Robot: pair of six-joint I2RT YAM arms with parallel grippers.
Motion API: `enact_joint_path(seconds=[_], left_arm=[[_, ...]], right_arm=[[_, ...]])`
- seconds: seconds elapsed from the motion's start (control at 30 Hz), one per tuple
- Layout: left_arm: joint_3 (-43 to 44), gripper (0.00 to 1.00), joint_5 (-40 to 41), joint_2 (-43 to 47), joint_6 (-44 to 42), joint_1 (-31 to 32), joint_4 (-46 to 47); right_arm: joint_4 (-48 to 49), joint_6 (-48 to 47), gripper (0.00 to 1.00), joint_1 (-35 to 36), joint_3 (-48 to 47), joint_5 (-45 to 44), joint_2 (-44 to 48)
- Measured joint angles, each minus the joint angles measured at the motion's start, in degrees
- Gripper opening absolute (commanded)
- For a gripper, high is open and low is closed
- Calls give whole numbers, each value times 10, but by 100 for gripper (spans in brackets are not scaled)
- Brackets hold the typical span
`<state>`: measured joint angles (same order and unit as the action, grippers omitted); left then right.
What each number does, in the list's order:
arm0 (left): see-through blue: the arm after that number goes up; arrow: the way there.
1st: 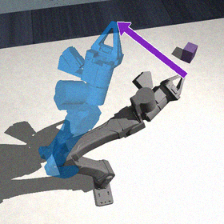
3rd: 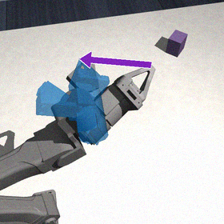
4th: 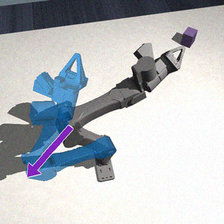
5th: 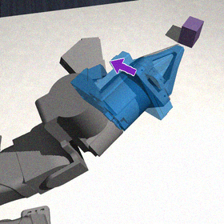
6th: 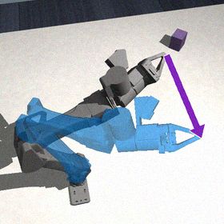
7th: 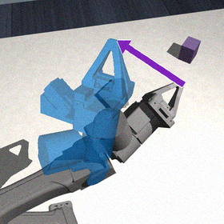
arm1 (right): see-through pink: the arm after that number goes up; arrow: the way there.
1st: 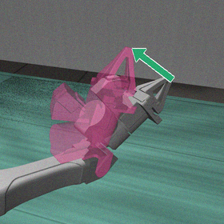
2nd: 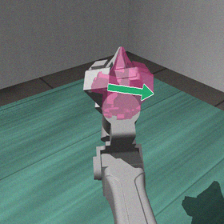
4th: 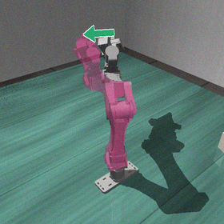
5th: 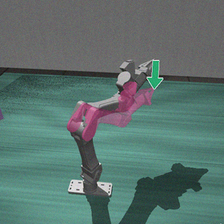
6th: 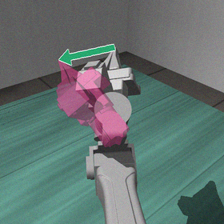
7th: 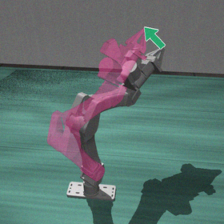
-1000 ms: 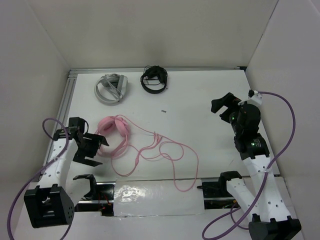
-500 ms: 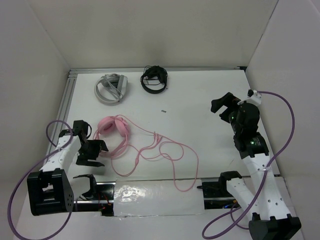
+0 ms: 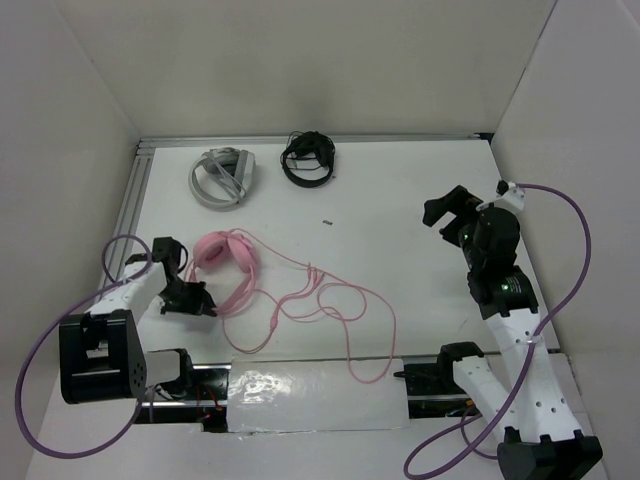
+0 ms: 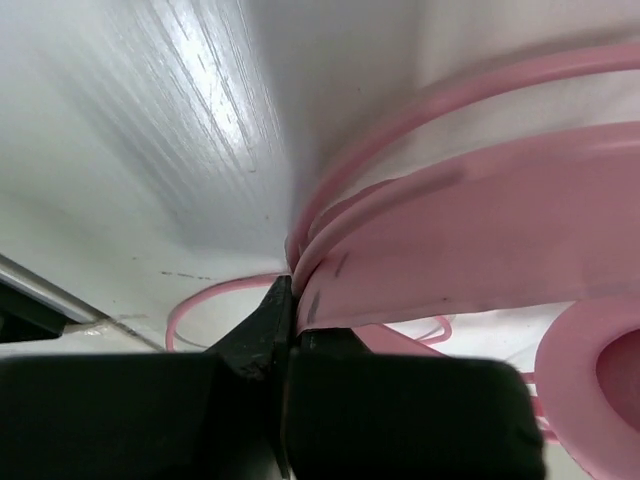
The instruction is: Wrap the headphones
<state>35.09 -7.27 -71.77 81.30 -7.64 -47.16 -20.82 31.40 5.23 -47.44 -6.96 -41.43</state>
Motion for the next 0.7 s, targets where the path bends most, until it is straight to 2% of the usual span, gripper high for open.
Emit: enact_joint_path(seconds=[0.2, 0.47, 0.7], left_arm=[[81, 0, 35, 1, -48, 29, -47], [333, 0, 102, -13, -186, 131, -53], [528, 0, 125, -93, -332, 212, -17]], right_arm=[[-4, -4, 100, 12, 0, -8, -8], [-13, -22, 100, 100, 0, -57, -43], [24, -91, 100, 166, 17, -4, -33]])
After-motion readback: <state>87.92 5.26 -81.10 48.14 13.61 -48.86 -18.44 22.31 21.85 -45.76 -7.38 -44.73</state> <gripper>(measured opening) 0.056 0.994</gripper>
